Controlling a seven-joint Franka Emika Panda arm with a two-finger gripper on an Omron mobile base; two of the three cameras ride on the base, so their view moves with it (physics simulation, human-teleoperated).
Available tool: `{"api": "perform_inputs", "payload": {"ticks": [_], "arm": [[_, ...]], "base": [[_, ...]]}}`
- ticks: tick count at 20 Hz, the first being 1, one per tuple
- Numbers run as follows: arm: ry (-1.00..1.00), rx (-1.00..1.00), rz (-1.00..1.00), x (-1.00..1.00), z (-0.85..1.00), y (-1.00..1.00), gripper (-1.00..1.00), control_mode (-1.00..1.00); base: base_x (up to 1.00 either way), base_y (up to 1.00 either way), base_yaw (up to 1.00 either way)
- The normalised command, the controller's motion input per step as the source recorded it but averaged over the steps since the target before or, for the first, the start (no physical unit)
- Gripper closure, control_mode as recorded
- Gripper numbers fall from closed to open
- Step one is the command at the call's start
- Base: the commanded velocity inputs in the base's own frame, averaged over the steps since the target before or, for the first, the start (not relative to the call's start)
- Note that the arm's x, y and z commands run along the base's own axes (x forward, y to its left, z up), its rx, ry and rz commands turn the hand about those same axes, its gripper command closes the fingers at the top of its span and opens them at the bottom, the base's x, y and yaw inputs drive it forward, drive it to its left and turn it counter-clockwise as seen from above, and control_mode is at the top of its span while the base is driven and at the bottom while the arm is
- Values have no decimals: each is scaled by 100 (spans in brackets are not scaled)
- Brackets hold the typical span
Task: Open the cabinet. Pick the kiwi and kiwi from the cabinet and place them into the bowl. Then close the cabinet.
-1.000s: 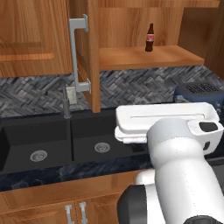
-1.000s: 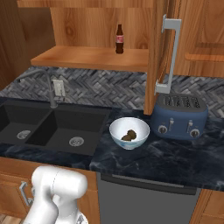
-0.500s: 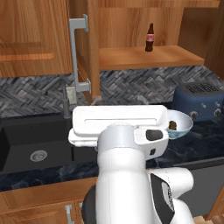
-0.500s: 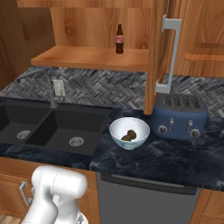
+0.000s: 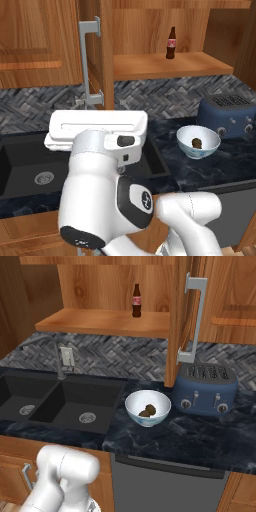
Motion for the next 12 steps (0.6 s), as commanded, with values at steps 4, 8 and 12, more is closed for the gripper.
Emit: {"api": "perform_inputs", "payload": {"ticks": [4, 8, 12], "arm": [[0, 0, -16, 32, 0, 32, -100, -100], [0, 0, -21, 23, 0, 29, -100, -100], [0, 0, -13, 5, 0, 18, -100, -100]], "base": [[0, 0, 0], [0, 0, 0], [0, 0, 0]]}}
